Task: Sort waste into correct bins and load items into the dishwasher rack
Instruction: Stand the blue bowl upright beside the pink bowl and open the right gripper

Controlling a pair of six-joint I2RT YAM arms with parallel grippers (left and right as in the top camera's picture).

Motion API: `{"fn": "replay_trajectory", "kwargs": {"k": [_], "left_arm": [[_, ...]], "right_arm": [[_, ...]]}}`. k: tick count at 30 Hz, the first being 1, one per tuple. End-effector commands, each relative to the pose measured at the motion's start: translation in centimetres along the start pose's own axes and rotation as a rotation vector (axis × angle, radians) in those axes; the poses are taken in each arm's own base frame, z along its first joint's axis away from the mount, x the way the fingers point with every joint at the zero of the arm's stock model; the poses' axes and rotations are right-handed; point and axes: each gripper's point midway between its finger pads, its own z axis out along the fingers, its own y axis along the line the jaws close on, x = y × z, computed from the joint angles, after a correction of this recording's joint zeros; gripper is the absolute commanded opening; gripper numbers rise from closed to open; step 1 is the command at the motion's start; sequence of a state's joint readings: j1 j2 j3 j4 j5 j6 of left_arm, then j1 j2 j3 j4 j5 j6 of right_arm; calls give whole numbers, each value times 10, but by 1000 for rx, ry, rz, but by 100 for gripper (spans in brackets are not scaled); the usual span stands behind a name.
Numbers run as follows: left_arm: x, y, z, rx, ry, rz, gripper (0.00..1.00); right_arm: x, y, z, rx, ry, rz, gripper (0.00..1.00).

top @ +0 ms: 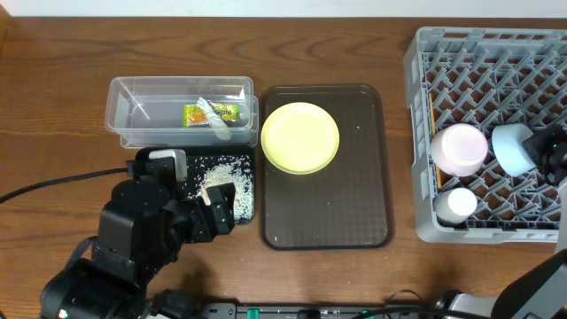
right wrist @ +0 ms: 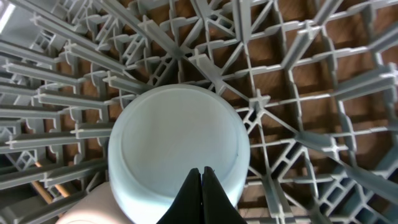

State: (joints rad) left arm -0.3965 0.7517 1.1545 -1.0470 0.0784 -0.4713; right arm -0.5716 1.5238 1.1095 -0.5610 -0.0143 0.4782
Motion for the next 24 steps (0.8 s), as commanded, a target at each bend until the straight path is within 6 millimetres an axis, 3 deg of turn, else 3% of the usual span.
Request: {"fn": "replay_trajectory", "kwargs": {"k": [1, 4, 7, 12, 16, 24], "left_arm": [[-2, -1, -2, -1, -10, 9, 94], [-2, -1, -2, 0, -9, 9, 94], [-2, -1, -2, -1, -10, 9, 94], [-2, -1, -2, -1, -10, 10, 94], [-2, -1, -2, -1, -10, 9, 94], [-2, -1, -2, 0, -9, 9, 94]], "right_arm": [[6, 11, 3, -48, 32, -45, 1], [25, 19, 2, -72, 100, -98, 1], [47, 11, 0, -22, 180, -109, 1], [57, 8, -3, -9, 218, -113, 1], [46, 21, -13, -77, 168, -143, 1], [-2, 40, -30, -159, -38, -142, 1]]}}
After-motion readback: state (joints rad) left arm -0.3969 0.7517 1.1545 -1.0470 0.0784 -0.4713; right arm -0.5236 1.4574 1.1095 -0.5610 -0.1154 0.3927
